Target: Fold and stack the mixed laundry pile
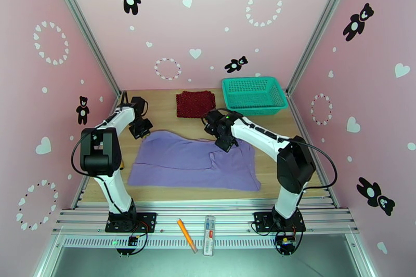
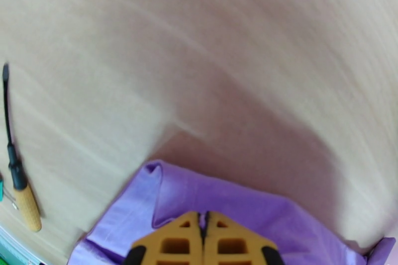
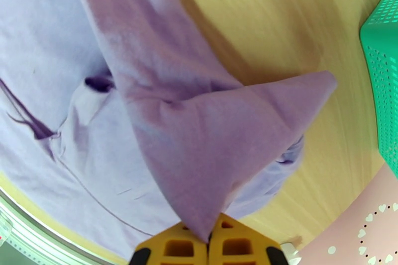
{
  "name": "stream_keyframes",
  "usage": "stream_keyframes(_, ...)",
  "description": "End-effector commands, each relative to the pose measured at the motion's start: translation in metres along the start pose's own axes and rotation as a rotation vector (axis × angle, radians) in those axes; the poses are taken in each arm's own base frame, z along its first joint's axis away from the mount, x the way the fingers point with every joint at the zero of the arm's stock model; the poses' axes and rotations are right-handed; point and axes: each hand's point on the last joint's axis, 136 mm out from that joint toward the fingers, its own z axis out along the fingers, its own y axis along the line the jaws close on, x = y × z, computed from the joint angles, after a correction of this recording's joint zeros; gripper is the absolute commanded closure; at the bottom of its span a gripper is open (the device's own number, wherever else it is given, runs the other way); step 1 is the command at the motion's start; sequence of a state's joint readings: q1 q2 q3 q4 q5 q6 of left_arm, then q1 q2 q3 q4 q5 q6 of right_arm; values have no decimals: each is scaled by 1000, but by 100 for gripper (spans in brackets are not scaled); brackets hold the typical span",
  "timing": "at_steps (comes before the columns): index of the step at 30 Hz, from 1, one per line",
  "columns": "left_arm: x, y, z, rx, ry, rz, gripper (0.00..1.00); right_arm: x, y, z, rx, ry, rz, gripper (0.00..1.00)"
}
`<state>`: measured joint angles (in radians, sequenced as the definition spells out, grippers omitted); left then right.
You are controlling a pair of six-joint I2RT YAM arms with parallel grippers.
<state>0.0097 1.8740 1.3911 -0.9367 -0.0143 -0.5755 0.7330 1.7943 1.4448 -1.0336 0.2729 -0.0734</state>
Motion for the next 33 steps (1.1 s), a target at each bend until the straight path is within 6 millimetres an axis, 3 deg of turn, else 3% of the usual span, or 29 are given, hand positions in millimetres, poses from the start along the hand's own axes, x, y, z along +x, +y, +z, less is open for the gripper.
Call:
stream_keyframes(1, 1, 10, -7, -34, -55, 19, 100, 16, 2, -7, 29, 25, 24, 100)
stream_keyframes(7, 4, 35, -5, -147, -83, 30, 97, 27, 10, 2, 47, 63, 20, 100)
stream_keyframes(11, 7, 44, -5, -183, -88, 33, 68, 33, 16, 9, 44, 83, 14, 100)
stream_keyframes(17, 9, 51, -22, -199, -117, 25, 49, 42, 33, 18, 10, 116, -5, 99)
stream_keyframes(22, 9, 52, -39, -186, -139, 21, 48, 50, 49, 22, -29, 132, -9, 77)
stream_keyframes(26, 12, 47, -43, -161, -136, 20, 50, 48, 46, 19, -15, 115, 17, 61)
stream_keyframes(29, 16, 41, -38, -142, -116, 22, 65, 39, 33, 5, 7, 71, 59, 52)
stream_keyframes(33, 21, 34, -23, -122, -88, 13, 86, 26, 3, -17, -31, -27, 208, 46)
